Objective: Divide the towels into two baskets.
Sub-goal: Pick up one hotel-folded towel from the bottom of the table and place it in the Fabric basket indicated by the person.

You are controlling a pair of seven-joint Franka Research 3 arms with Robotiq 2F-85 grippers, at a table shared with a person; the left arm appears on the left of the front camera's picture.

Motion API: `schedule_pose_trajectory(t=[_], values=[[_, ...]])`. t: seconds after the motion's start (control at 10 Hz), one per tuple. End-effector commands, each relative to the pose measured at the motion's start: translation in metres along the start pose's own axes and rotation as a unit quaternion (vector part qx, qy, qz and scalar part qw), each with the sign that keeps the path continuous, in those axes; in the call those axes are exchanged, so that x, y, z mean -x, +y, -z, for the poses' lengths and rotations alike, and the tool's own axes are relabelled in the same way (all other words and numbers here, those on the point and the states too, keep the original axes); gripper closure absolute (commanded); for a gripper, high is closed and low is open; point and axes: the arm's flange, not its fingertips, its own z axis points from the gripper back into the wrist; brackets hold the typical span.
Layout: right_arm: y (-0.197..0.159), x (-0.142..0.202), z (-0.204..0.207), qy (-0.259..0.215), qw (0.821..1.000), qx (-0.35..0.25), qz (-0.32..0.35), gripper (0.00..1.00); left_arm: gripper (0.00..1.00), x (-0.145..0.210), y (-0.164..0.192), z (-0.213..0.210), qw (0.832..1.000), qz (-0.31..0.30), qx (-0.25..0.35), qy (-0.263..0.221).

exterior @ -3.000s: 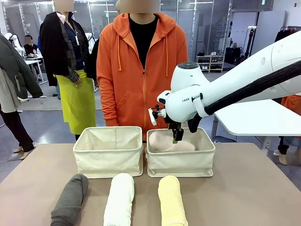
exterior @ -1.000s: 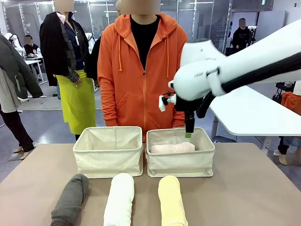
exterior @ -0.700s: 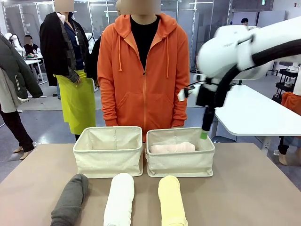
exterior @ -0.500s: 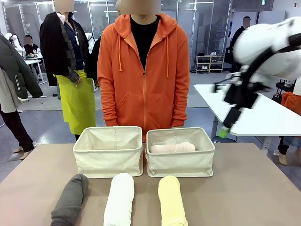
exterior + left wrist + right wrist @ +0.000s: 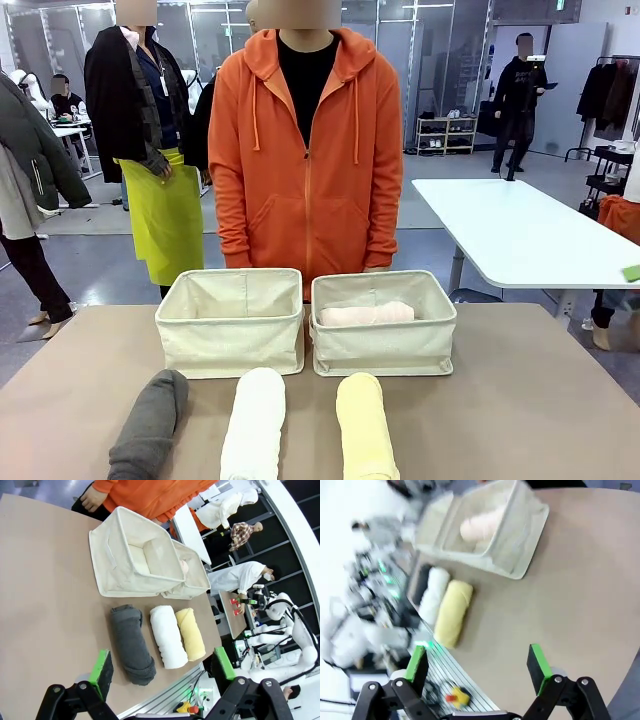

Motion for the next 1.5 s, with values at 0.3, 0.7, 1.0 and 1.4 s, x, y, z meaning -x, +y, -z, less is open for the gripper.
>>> schedule_pose_trajectory(t=[0.3, 0.7, 1.0, 1.4], values=[[-0.058, 0.074, -0.029, -0.136, 0.981, -0.110, 0.087, 0.00, 0.00, -0.001, 0.001, -0.003, 1.000, 0.011, 0.013, -0.007], [-0.045, 0.066, -0.044, -0.127, 0.984, -0.085, 0.088, 0.00, 0.00, -0.001, 0.001, -0.003, 1.000, 0.011, 0.013, -0.007], [-0.045, 0.066, -0.044, -0.127, 0.984, -0.085, 0.088, 0.00, 0.00, -0.001, 0.001, -0.003, 1.000, 0.011, 0.013, -0.007], [-0.045, 0.066, -0.044, -0.127, 0.984, -0.085, 0.088, 0.00, 0.00, -0.001, 0.001, -0.003, 1.000, 0.011, 0.013, -0.007]])
